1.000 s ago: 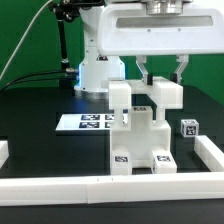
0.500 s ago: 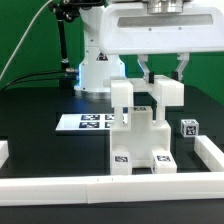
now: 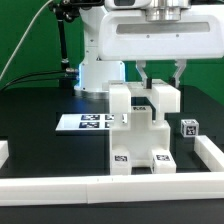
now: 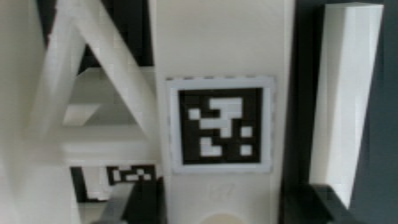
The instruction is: Assemble chair
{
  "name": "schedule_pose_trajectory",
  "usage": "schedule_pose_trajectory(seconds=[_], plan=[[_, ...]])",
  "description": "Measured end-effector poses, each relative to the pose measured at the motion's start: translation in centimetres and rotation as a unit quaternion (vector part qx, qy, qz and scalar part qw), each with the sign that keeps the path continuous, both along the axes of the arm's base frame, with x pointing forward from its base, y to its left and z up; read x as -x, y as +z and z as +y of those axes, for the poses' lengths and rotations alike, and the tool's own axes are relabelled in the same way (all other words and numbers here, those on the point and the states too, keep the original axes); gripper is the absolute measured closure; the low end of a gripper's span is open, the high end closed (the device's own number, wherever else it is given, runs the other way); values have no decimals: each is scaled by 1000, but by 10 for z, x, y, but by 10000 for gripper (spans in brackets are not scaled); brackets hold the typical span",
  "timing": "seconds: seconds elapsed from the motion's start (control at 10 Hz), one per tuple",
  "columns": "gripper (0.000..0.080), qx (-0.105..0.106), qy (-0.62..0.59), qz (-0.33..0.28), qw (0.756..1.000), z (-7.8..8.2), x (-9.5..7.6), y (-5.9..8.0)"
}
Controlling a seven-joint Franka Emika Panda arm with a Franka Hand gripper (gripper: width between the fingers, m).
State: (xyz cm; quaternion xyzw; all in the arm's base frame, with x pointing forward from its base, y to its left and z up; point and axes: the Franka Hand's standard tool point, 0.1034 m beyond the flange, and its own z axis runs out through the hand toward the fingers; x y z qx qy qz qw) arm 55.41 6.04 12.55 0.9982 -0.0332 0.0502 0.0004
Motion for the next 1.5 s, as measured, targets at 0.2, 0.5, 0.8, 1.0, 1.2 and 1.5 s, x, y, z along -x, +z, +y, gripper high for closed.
schedule_pose_trajectory(seconds=[0.2,0.5,0.8,1.0,1.2,1.5], plan=[[515,2,0,2,1000,-4,-2,-3],[515,7,1,4,1000,-4,-4,-14],[515,13,2,7,1000,-6,-3,-27],[515,13,2,-1,1000,-7,-4,-27],[515,13,2,-1,1000,-7,-4,-27],[209,13,2,-1,1000,-7,-5,-26]])
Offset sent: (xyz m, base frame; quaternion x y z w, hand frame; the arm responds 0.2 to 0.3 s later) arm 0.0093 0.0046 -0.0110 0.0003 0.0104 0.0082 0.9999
